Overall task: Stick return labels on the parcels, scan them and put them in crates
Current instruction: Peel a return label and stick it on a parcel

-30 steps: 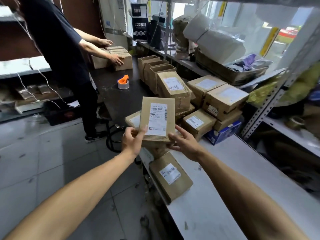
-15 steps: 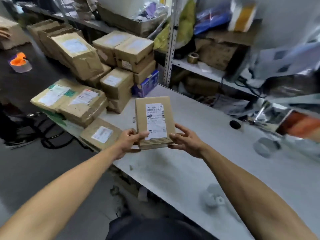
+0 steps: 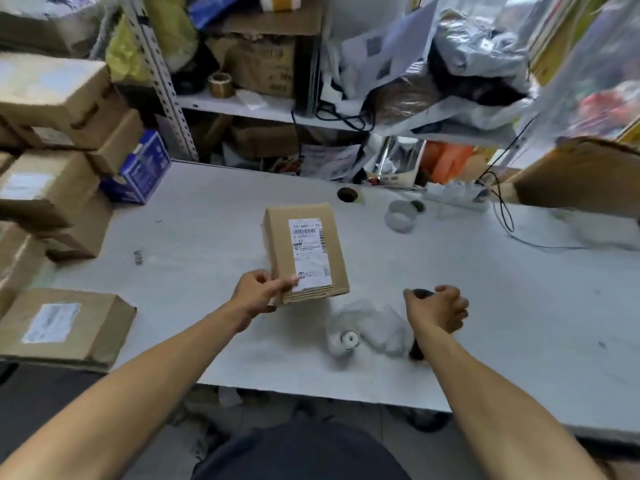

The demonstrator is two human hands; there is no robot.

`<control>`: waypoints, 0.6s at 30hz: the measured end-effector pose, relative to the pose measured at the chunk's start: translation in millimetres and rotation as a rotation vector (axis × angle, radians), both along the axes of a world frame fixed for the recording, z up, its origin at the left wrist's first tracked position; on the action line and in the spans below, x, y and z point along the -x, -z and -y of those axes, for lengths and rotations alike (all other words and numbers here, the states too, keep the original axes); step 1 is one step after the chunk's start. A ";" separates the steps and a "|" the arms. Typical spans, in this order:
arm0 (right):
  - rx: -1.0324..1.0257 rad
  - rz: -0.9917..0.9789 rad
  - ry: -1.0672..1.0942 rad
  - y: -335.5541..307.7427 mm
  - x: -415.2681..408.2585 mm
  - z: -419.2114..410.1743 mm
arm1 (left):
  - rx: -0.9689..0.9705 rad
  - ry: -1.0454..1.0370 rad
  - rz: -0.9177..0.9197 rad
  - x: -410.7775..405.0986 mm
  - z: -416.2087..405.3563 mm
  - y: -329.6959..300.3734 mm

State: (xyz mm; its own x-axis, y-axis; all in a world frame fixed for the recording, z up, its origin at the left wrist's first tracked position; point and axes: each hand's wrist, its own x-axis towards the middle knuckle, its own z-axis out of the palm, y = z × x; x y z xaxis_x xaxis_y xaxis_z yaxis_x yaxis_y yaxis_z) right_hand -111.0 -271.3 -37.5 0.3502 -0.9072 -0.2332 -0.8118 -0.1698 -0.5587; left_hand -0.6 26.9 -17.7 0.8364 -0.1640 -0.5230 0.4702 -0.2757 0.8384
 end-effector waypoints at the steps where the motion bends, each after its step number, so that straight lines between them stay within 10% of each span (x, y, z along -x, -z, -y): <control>1: -0.126 -0.021 0.074 8.1 6.3 4.9 | -0.011 0.009 -0.001 1.1 1.9 1.6; 5: -0.525 0.098 0.191 42.5 16.9 20.1 | -0.051 0.021 -0.021 5.3 1.8 5.5; 18: -0.658 0.163 -0.347 -78.5 -67.7 0.1 | -0.087 -0.073 -0.016 -13.6 -3.3 -4.5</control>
State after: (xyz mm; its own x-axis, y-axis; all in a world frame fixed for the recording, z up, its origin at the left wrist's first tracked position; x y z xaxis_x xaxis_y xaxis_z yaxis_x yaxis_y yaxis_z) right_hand -43.3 -271.3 40.9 0.6662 -0.4310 -0.6086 -0.6710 0.0096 -0.7414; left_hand 12.9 30.1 -13.1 0.8360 -0.0563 -0.5459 0.5048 -0.3112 0.8052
